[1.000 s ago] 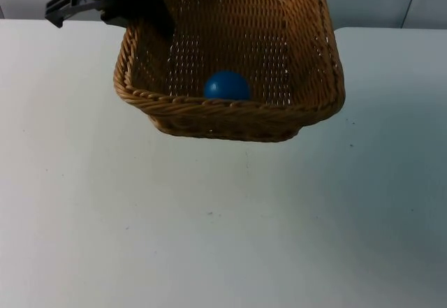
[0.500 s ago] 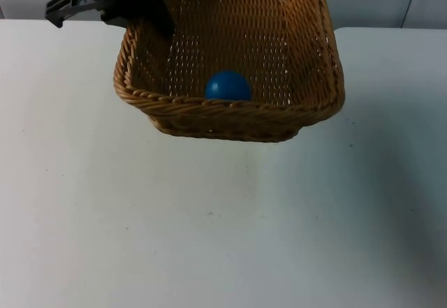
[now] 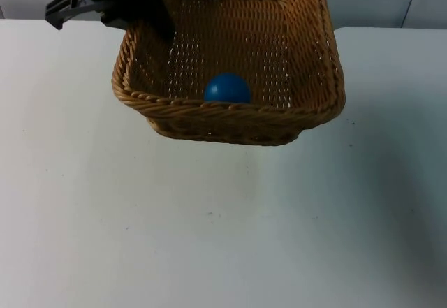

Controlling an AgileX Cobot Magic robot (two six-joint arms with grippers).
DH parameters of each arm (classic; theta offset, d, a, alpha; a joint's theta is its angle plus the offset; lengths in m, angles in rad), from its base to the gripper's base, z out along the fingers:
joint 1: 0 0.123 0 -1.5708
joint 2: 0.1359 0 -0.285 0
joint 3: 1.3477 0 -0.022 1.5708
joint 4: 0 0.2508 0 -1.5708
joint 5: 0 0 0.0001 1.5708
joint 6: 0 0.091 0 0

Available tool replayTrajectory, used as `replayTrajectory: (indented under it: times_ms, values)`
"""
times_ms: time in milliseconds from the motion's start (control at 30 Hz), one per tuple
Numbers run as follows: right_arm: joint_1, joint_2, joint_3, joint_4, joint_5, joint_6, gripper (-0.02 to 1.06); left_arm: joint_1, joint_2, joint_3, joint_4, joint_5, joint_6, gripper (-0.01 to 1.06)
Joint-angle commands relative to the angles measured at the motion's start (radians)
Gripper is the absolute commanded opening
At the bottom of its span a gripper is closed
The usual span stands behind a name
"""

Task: Pick up the basket with the left hand and place the ball into the basket with the right hand.

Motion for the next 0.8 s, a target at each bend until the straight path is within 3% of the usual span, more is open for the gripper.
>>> replayTrajectory:
  times_ms: [0, 67, 200, 400, 767]
  values:
    - [-0.004, -0.087, 0.049, 0.004, -0.010, 0.008, 1.05, -0.002, -0.008, -0.005, -0.028, -0.003, 0.000, 0.00]
    - [-0.004, -0.135, 0.101, 0.004, -0.043, 0.008, 1.05, -0.002, -0.008, -0.005, -0.028, -0.003, 0.000, 0.00]
    - [-0.004, -0.353, 0.340, -0.002, -0.201, 0.008, 1.05, -0.002, -0.008, -0.005, -0.028, 0.004, 0.015, 0.00]
    - [-0.004, -0.547, 0.536, -0.029, -0.232, 0.016, 1.05, -0.002, -0.008, -0.005, -0.028, -0.001, 0.017, 0.00]
    - [0.029, -0.552, 0.549, -0.076, -0.250, 0.042, 1.05, -0.002, -0.006, -0.003, -0.028, -0.024, 0.045, 0.00]
